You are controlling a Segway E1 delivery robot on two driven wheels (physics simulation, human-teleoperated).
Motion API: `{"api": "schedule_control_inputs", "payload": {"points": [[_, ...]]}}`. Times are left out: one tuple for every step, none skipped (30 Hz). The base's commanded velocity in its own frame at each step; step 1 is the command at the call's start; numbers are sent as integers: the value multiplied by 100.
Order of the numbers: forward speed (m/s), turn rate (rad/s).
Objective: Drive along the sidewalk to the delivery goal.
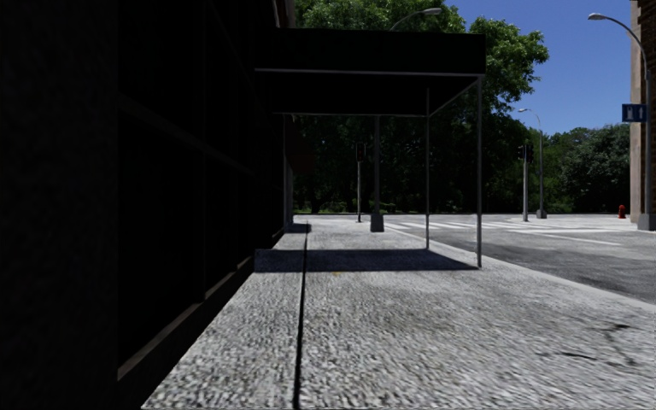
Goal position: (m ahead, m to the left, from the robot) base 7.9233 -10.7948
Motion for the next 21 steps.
{"api": "schedule_control_inputs", "payload": {"points": [[200,0],[200,0],[200,0],[200,0],[200,0],[200,0],[200,0],[200,0],[200,0],[200,0],[200,0],[200,0],[200,0],[200,0],[200,0],[200,0],[200,0],[200,0],[200,0],[200,0],[200,0]]}}
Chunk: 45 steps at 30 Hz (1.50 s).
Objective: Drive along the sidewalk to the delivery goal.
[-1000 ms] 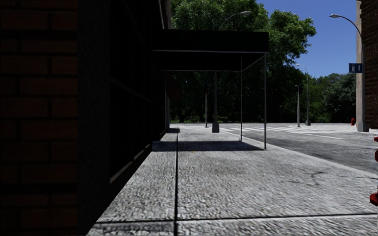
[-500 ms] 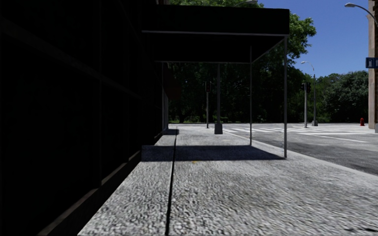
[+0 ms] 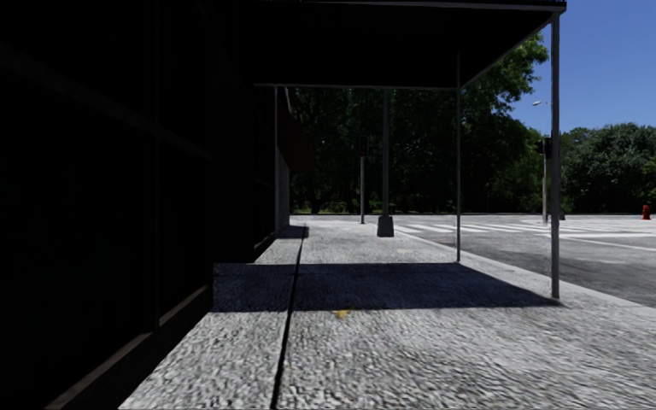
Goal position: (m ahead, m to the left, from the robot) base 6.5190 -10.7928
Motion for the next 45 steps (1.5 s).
{"api": "schedule_control_inputs", "payload": {"points": [[200,0],[200,0],[200,0],[200,0],[200,0],[200,0],[200,0],[200,0],[200,0],[200,0],[200,0],[200,0],[200,0],[200,0],[200,0],[200,0],[200,0],[200,0],[200,0],[200,0],[200,0],[200,0],[200,0],[200,0],[200,0],[200,0],[200,0],[200,0],[200,0],[200,0],[200,0],[200,0],[200,0],[200,0],[200,0],[200,0],[200,0],[200,0],[200,0],[200,0],[200,0],[200,0],[200,0],[200,0],[200,0]]}}
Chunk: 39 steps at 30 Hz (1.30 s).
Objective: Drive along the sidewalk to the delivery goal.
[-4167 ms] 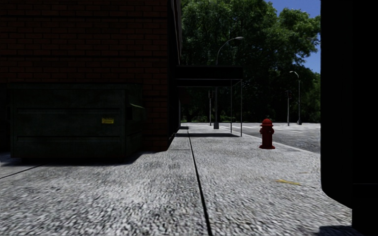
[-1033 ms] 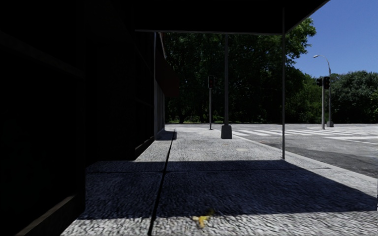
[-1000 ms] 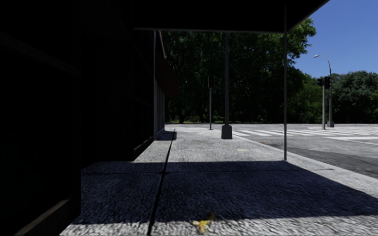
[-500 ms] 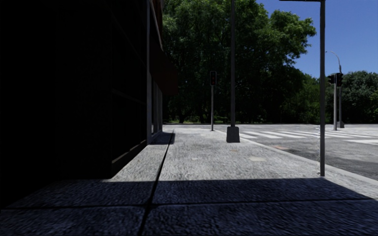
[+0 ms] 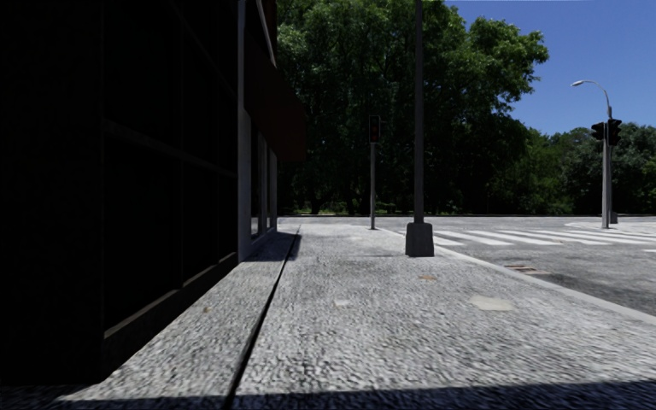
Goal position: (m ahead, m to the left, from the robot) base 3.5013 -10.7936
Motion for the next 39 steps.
{"api": "schedule_control_inputs", "payload": {"points": [[200,0],[200,0],[200,0],[200,0],[200,0],[200,0],[200,0],[200,0],[200,0],[200,0],[200,0],[200,0],[200,0],[200,0],[200,0],[200,0],[200,0],[200,0],[200,0],[200,0],[200,0],[200,0],[200,0],[200,0],[200,0],[200,0],[200,0],[200,0],[200,0],[200,0],[200,0],[200,0],[200,0],[200,0],[200,0],[200,0],[200,0],[200,0],[200,0]]}}
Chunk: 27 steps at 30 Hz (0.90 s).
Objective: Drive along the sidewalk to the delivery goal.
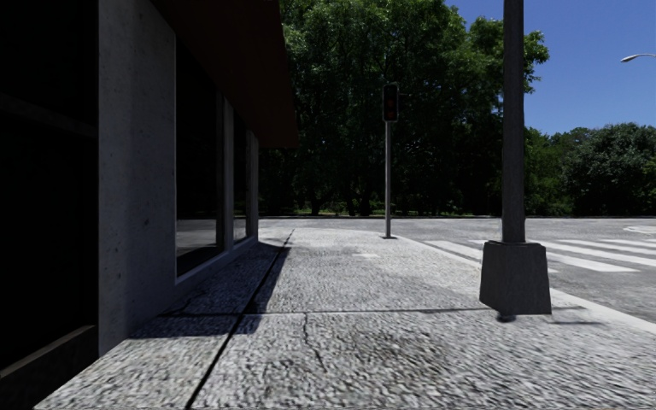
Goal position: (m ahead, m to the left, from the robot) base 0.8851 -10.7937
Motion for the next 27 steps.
{"api": "schedule_control_inputs", "payload": {"points": [[200,0],[200,0],[200,0],[200,0],[200,0],[200,0],[200,0],[200,0],[200,0],[200,0],[200,0],[200,0],[200,0],[200,0],[200,-4],[200,-23],[200,-23],[200,-33],[200,-43],[200,-47],[200,-58],[200,-61],[200,-61],[200,-62],[200,-62],[200,-62],[200,-62]]}}
